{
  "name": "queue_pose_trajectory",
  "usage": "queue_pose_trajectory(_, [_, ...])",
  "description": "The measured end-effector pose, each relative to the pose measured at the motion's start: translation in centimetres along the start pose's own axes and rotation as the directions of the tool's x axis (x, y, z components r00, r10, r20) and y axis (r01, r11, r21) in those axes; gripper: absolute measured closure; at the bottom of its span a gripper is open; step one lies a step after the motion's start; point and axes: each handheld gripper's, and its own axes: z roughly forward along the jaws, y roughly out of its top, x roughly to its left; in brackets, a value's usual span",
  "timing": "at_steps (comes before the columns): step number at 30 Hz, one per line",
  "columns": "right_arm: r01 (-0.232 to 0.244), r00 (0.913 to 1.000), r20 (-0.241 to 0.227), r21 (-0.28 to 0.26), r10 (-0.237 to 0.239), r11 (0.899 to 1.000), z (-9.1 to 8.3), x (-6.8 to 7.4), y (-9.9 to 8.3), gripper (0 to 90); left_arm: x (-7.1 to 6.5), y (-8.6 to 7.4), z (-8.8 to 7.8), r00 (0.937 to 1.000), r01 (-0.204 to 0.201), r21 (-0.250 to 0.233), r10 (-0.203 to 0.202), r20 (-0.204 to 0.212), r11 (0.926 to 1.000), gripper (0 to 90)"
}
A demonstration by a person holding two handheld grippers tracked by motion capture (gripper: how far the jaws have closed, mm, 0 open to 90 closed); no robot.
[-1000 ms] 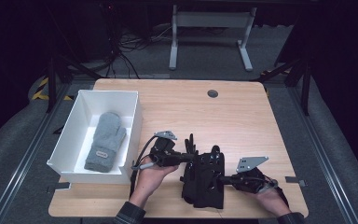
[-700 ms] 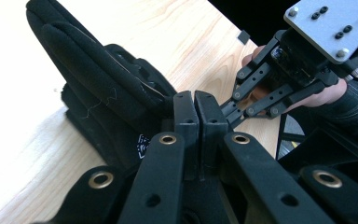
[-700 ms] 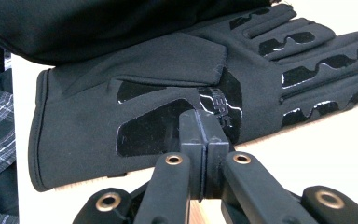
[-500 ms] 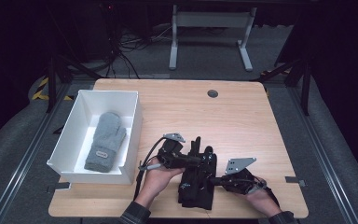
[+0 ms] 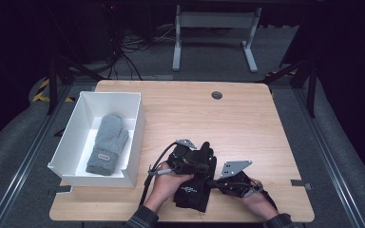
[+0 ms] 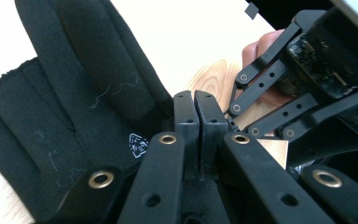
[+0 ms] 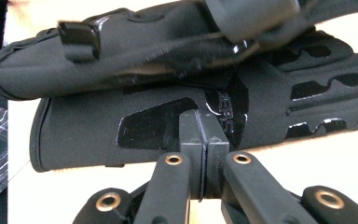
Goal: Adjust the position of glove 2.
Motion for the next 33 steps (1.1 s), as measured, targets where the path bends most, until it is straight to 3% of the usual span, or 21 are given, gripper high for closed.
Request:
queue_pose_trajectory(11, [0.015,0.9999,-0.001,-0.003,-0.015,1.000,-0.5,0.0,-0.2,90.0,0.4,-0.3,1.4,0.9998,0.020,0.013,-0.020,0.006,0.9997,89.1])
queue_pose_trajectory(17, [-0.032,0.9971,0.068,-0.035,0.034,0.999,-3.0,-1.9,-1.5,83.9,0.1,-0.3,2.0,0.9999,-0.002,0.012,0.001,0.016,0.9999,86.5])
queue_pose_trajectory(21, [-0.047,0.9883,0.142,-0.049,0.054,0.998,-3.9,-3.0,-2.1,70.2,-0.7,-0.2,2.1,0.9990,-0.029,0.009,0.029,0.033,0.9995,80.4])
queue_pose_trajectory(24, [-0.058,0.9822,0.176,-0.048,0.066,0.997,-4.2,-3.5,-2.4,64.5,-1.2,-0.3,2.2,0.9983,-0.054,0.036,0.053,0.025,0.9979,86.8])
queue_pose_trajectory(25, [-0.073,0.9729,0.216,-0.056,0.083,0.996,-4.5,-4.1,-2.8,57.5,-1.3,-0.4,2.4,0.9981,-0.058,0.051,0.057,0.023,0.9970,88.8])
queue_pose_trajectory(26, [-0.073,0.9729,0.216,-0.056,0.083,0.996,-4.5,-4.1,-2.8,57.5,-1.4,-0.6,2.6,0.9982,-0.058,0.065,0.057,0.020,0.9962,88.8])
queue_pose_trajectory(31, [-0.094,0.9561,0.273,-0.061,0.107,0.994,-4.8,-4.9,-3.2,44.1,-1.8,-1.0,3.4,0.9978,-0.066,0.123,0.067,-0.001,0.9902,90.0])
queue_pose_trajectory(33, [-0.100,0.9526,0.283,-0.058,0.112,0.993,-4.7,-5.2,-3.4,40.3,-2.1,-1.1,3.4,0.9969,-0.075,0.156,0.078,-0.010,0.9849,90.0])
